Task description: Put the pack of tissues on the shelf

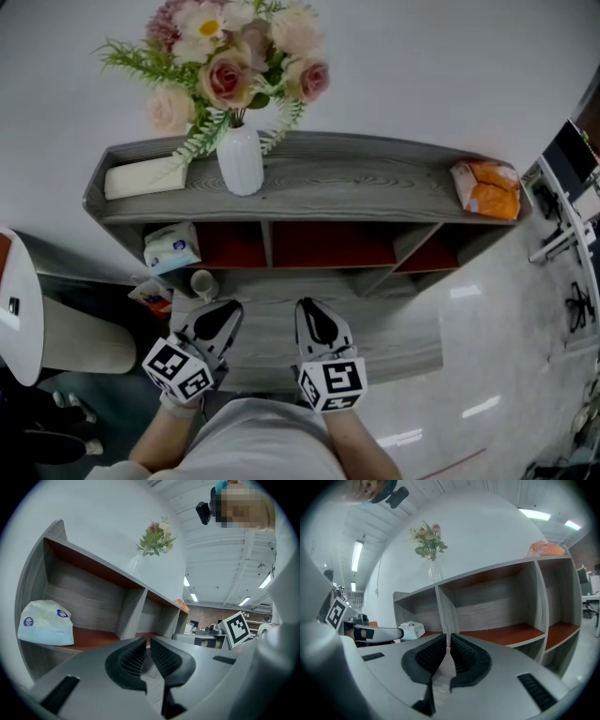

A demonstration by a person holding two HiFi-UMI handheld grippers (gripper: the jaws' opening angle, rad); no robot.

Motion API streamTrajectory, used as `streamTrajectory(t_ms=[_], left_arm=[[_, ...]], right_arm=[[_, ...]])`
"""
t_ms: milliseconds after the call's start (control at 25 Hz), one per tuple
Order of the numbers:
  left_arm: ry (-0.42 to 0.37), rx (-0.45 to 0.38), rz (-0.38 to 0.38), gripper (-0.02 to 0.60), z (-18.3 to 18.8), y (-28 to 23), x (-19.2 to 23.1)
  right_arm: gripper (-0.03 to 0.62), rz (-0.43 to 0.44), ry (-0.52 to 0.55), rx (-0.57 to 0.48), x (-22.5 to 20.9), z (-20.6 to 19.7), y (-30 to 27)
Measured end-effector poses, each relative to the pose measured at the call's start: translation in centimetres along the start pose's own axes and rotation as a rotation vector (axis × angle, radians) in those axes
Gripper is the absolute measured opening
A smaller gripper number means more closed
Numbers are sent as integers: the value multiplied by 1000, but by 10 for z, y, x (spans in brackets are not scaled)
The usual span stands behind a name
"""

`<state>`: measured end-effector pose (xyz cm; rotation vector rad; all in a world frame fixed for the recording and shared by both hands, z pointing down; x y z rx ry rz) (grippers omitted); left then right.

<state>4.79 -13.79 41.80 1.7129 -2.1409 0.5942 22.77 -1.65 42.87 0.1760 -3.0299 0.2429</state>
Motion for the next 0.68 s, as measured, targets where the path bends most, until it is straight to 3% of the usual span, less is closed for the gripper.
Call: streamTrajectory(t_ms=[680], left_arm=[[3, 2, 17, 18, -2, 8, 4]], right_arm=[[39, 10, 7, 2, 5, -1, -4]])
Point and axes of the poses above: the fingertips, and each gripper's own axes: y backward along the fingers, x to its left, z out of its top, the point moved 9 cm from there along y, backward along the fingers, and after that the axes turned 15 degrees about y, right-handed, at the moved point
